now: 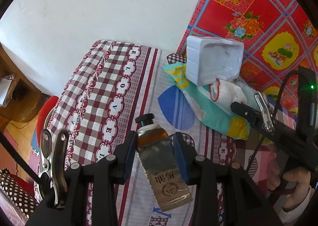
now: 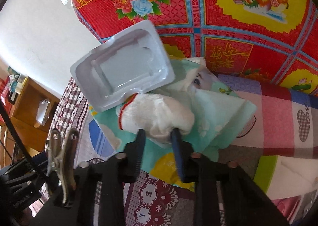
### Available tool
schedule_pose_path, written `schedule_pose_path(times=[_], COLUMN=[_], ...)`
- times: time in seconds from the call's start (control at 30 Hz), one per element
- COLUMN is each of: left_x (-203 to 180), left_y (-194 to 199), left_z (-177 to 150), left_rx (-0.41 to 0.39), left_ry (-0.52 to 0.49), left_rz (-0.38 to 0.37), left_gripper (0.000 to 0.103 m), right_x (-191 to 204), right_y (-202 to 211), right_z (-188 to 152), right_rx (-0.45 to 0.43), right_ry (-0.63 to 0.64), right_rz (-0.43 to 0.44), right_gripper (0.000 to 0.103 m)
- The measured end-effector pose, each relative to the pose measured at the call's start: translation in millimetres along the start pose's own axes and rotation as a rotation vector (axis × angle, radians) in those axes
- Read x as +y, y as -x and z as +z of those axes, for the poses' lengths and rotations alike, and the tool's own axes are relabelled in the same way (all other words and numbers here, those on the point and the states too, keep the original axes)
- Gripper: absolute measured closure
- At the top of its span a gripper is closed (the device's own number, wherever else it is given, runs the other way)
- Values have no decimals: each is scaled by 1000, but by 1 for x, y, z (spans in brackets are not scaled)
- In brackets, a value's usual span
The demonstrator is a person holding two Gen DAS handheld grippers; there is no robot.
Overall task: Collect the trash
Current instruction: 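Close the right gripper on the white knit sock while the left gripper holds the bottle, then lift the bottle and sock and carry both toward the red bucket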
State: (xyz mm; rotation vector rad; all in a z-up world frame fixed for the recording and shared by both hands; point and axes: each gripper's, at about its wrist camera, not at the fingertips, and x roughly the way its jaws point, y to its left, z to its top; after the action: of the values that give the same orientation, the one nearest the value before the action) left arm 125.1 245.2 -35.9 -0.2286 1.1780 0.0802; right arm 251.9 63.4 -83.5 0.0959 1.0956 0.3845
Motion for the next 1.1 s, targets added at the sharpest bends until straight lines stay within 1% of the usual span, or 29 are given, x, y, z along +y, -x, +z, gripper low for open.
schedule_pose_path(times=[0.1,0.3,0.53,0.83,1.1], left_x=[2,5,10,16,18], left_y=[1,4,11,17,17], left_z=[1,1,4,5,4], left_rx=[-1,-8,-18,-25,-26], left_ry=[0,-4,-12,-38,-83], left_rz=[-4,-13,-25,-52,-71], left_gripper=[63,63,63,63,63], right_x=[0,2,1,19,34], right_y=[2,15,39,55,65], right_z=[-2,-9,-21,-41,-57], right_rx=[-3,-19,-37,-44,-59], right_ry=[-14,-26,-47,-76,-98], right_rz=[9,23,45,75,74], right_gripper=[90,93,93,93,93])
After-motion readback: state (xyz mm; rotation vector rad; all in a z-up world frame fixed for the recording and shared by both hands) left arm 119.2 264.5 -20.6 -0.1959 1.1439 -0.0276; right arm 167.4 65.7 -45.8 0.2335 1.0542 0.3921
